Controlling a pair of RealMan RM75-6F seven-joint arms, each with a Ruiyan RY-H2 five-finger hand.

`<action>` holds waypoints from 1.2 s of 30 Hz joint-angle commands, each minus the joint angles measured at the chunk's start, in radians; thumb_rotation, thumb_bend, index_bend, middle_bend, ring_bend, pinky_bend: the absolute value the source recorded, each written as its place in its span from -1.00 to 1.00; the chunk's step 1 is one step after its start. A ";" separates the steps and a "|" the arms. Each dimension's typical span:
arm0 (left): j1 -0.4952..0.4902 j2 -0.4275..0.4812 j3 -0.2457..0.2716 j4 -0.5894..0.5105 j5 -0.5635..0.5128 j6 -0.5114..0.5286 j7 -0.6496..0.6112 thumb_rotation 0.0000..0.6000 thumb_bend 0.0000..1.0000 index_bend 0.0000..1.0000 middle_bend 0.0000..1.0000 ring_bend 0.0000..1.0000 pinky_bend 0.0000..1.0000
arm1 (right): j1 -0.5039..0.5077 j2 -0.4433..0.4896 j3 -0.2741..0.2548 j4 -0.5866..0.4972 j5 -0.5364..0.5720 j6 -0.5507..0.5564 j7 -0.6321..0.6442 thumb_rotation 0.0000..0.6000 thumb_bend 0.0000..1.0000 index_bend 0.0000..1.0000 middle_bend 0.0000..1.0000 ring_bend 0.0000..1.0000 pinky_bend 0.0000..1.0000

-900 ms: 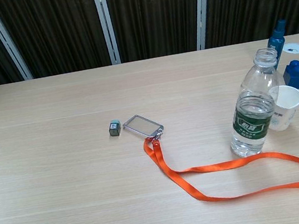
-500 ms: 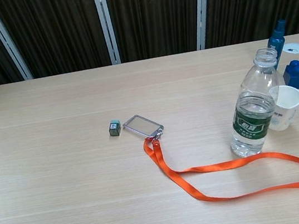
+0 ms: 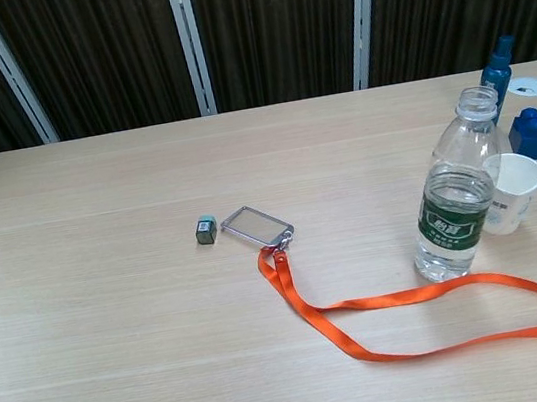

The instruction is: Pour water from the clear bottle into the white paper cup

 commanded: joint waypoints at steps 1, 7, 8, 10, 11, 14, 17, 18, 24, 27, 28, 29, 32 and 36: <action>-0.007 -0.010 -0.009 0.001 -0.022 -0.009 0.015 1.00 -0.92 -1.00 -1.00 -1.00 -1.00 | 0.074 -0.083 -0.035 0.086 -0.071 -0.031 0.093 1.00 -1.00 -1.00 -1.00 -1.00 -0.98; -0.027 -0.042 -0.028 0.021 -0.097 -0.039 0.071 1.00 -0.92 -1.00 -1.00 -1.00 -1.00 | 0.155 -0.166 -0.031 0.144 -0.054 -0.082 0.200 1.00 -1.00 -1.00 -1.00 -1.00 -0.89; -0.029 -0.046 -0.030 0.022 -0.106 -0.042 0.077 1.00 -0.92 -1.00 -1.00 -1.00 -1.00 | 0.161 -0.173 -0.032 0.152 -0.051 -0.079 0.213 1.00 -1.00 -1.00 -1.00 -1.00 -0.87; -0.035 -0.052 -0.035 0.027 -0.123 -0.048 0.087 1.00 -0.92 -1.00 -1.00 -1.00 -1.00 | 0.175 -0.185 -0.037 0.164 -0.044 -0.086 0.230 1.00 -1.00 -1.00 -1.00 -1.00 -0.86; -0.036 -0.054 -0.036 0.028 -0.128 -0.051 0.090 1.00 -0.92 -1.00 -1.00 -1.00 -1.00 | 0.179 -0.187 -0.039 0.166 -0.042 -0.091 0.232 1.00 -1.00 -1.00 -1.00 -1.00 -0.86; -0.042 -0.061 -0.040 0.035 -0.147 -0.060 0.100 1.00 -0.92 -1.00 -1.00 -1.00 -1.00 | 0.194 -0.197 -0.044 0.174 -0.035 -0.102 0.229 1.00 -1.00 -1.00 -1.00 -1.00 -0.86; -0.046 -0.065 -0.042 0.039 -0.161 -0.066 0.106 1.00 -0.92 -1.00 -1.00 -1.00 -1.00 | 0.201 -0.208 -0.047 0.185 -0.026 -0.109 0.225 1.00 -1.00 -1.00 -1.00 -1.00 -0.86; -0.048 -0.066 -0.043 0.040 -0.166 -0.069 0.108 1.00 -0.92 -1.00 -1.00 -1.00 -1.00 | 0.203 -0.213 -0.047 0.189 -0.022 -0.111 0.227 1.00 -1.00 -1.00 -1.00 -1.00 -0.86; -0.059 -0.075 -0.049 0.050 -0.196 -0.085 0.123 1.00 -0.92 -1.00 -1.00 -1.00 -1.00 | 0.222 -0.252 -0.044 0.233 0.013 -0.133 0.240 1.00 -1.00 -1.00 -1.00 -1.00 -0.86; -0.063 -0.077 -0.049 0.051 -0.202 -0.089 0.127 1.00 -0.92 -1.00 -1.00 -1.00 -1.00 | 0.229 -0.273 -0.037 0.251 0.030 -0.137 0.238 1.00 -1.00 -1.00 -1.00 -1.00 -0.86; -0.064 -0.078 -0.048 0.051 -0.203 -0.089 0.128 1.00 -0.92 -1.00 -1.00 -1.00 -1.00 | 0.232 -0.278 -0.035 0.257 0.034 -0.137 0.238 1.00 -1.00 -1.00 -1.00 -1.00 -0.86; -0.064 -0.079 -0.048 0.051 -0.203 -0.089 0.129 1.00 -0.92 -1.00 -1.00 -1.00 -1.00 | 0.236 -0.284 -0.032 0.262 0.039 -0.137 0.237 1.00 -1.00 -1.00 -1.00 -1.00 -0.86; -0.066 -0.081 -0.047 0.051 -0.207 -0.090 0.133 1.00 -0.92 -1.00 -1.00 -1.00 -1.00 | 0.248 -0.306 -0.014 0.279 0.064 -0.138 0.233 1.00 -1.00 -1.00 -1.00 -1.00 -0.86; -0.069 -0.083 -0.046 0.052 -0.216 -0.092 0.139 1.00 -0.92 -1.00 -1.00 -1.00 -1.00 | 0.274 -0.328 0.007 0.287 0.100 -0.171 0.240 1.00 -1.00 -1.00 -1.00 -1.00 -0.86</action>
